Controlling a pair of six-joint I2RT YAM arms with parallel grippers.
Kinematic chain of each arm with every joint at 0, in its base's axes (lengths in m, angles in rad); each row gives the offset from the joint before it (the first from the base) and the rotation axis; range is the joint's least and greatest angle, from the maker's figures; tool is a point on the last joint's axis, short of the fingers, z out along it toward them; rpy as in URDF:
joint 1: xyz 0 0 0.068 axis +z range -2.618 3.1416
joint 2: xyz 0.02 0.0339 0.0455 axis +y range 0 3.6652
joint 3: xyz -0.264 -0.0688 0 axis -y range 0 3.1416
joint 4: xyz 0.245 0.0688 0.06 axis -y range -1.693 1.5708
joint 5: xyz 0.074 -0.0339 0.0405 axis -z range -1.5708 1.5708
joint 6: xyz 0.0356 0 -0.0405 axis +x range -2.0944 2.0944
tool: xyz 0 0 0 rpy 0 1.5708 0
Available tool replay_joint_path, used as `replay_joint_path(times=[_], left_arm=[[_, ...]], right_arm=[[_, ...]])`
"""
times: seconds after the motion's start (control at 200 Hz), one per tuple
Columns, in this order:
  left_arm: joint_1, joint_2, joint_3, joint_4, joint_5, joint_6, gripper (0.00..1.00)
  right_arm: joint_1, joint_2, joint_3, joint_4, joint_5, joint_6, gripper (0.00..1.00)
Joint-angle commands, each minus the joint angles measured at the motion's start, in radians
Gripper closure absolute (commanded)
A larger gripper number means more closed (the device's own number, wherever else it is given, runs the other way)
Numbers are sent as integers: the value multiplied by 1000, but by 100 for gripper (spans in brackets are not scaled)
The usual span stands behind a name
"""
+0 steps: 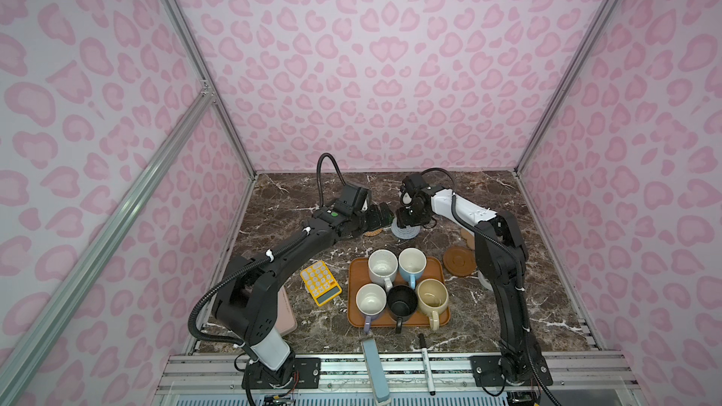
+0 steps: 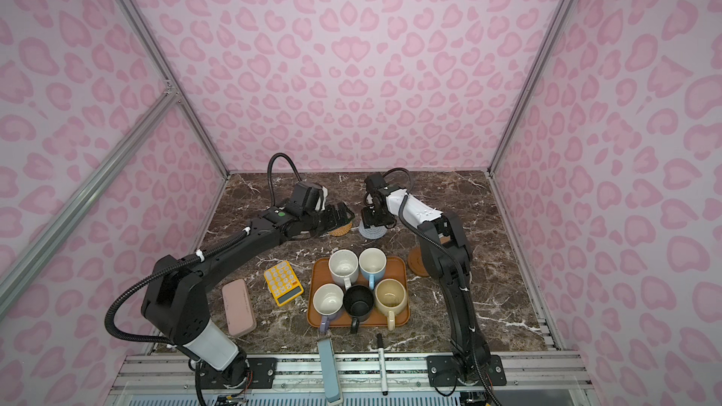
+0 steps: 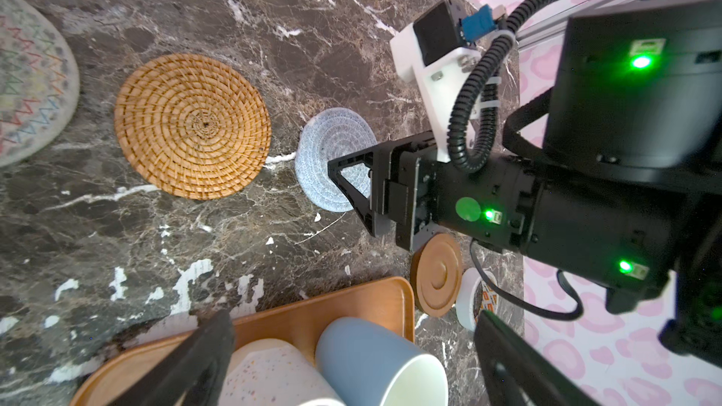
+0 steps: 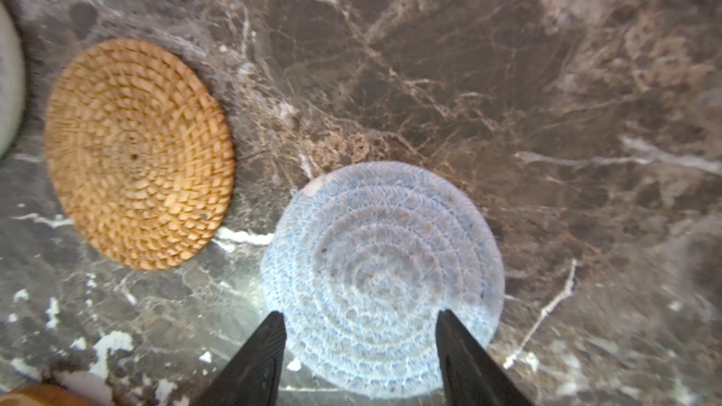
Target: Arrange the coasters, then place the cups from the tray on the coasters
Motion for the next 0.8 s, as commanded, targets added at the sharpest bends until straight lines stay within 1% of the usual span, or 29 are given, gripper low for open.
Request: replay_joint_path(times=[0.0, 0.175, 0.22, 0.34, 0.355, 0.37, 0.43, 0.515, 0.57, 0.63, 0.705, 0.795], left_arm=[[4, -30, 21, -17, -20, 12, 2], [6, -74, 27, -41, -12, 16, 2], [6, -90, 26, -42, -2, 15, 2], [6, -143, 25, -47, 18, 7, 2], [6, -150, 25, -48, 19, 7, 2], [5, -156, 25, -50, 19, 6, 2], [5, -182, 25, -59, 19, 6, 2], [6, -219, 17, -62, 23, -4, 2], [6, -238, 9, -59, 36, -8, 2], [4, -250, 5, -58, 66, -6, 2], [-7, -245, 13, -48, 136, 14, 2], [-35, -223, 44, -70, 161, 28, 2]], right_arm=[[0, -41, 2, -18, -10, -15, 33], [0, -141, -37, -25, -16, -8, 32], [-1, -182, -73, -10, -15, 2, 29], [-8, -326, -182, 24, 15, 32, 12], [-9, -346, -198, 27, 22, 36, 3], [-12, -365, -213, 31, 26, 38, 1], [-22, -442, -270, 43, 34, 45, 1], [-54, -533, -328, 36, 12, 55, 1], [-78, -597, -410, 44, -5, 58, 1], [-105, -663, -471, 43, -14, 57, 1], [-140, -731, -546, 38, -22, 60, 1], [-185, -788, -615, 25, -45, 66, 1]])
